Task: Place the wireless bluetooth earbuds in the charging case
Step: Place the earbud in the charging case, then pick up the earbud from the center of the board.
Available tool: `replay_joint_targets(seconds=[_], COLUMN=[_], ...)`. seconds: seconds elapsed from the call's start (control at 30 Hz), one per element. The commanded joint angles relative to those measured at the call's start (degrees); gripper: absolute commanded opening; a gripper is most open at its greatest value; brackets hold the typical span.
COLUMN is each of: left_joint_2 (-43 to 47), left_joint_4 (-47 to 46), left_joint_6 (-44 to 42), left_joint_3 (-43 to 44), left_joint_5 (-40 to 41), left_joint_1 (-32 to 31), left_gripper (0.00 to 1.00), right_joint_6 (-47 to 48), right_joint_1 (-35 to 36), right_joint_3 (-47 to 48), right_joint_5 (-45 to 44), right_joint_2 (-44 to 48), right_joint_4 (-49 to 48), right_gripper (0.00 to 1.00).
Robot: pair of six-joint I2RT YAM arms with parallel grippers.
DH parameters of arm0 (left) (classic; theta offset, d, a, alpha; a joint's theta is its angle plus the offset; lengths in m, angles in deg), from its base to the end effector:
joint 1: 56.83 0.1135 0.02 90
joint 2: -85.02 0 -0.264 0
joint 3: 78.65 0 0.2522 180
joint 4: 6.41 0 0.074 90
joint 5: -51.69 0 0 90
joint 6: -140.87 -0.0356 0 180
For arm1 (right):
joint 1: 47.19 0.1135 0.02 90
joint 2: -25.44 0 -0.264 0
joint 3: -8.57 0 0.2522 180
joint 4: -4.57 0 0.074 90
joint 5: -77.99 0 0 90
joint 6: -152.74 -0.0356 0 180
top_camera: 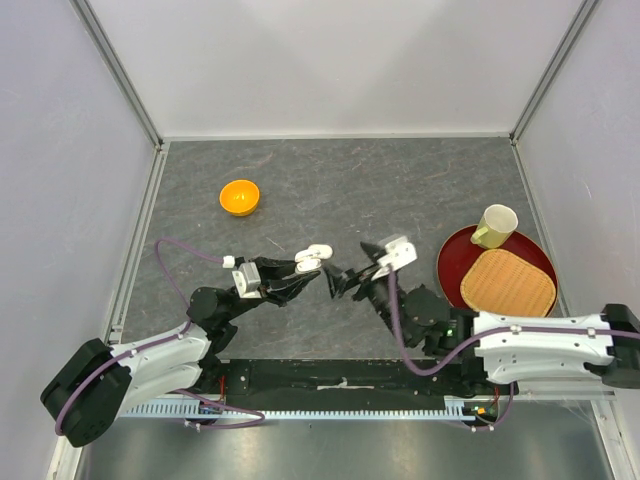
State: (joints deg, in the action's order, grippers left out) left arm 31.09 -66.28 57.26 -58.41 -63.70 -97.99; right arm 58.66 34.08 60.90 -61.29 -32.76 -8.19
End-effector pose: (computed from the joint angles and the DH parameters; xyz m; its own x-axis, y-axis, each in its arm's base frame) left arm 0.1177 -0.1232 0.2338 0.2317 -0.3361 -0.9129 0.9158 0.3919 0.0881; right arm 0.0613 0.2215 0.3237 -0.0196 0.1782 -0.9838 -0.5306 0.8322 0.1613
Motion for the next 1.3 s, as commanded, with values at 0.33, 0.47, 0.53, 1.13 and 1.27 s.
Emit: replay_joint_targets(seconds=[0.33, 0.47, 0.53, 1.13, 1.27], left_joint_2=[0.2, 1.0, 1.5, 3.1, 3.0], left_joint_4=[-4.9, -4.2, -3.7, -0.1, 0.0], left_joint_6=[-1.3, -1.4, -1.6, -3.2, -3.1], left_joint_3=[0.3, 0.2, 0.3, 0.7, 0.7], left_joint_5=[2.0, 2.1, 2.2, 3.3, 3.4], left_joint_1=[0.2, 0.2, 0.1, 0.1, 0.1], left_gripper=[0.02, 0.02, 0.02, 0.02, 0.02], right_joint_6=[-34.5, -37.6, -38.0, -32.1, -31.6], right_joint_1=[-26.3, -41.1, -47.5, -60.9, -60.9], right_joint_3=[7.0, 7.6, 6.2, 9.7, 11.1], right_joint_5=[5.4, 21.7, 27.0, 39.9, 39.2], right_joint_2=[7.7, 2.7, -0.1, -26.1, -28.0], right_joint_4=[41.0, 47.9, 48.1, 45.2, 45.2], right_gripper=[0.98, 0.93, 0.88, 0.62, 0.62])
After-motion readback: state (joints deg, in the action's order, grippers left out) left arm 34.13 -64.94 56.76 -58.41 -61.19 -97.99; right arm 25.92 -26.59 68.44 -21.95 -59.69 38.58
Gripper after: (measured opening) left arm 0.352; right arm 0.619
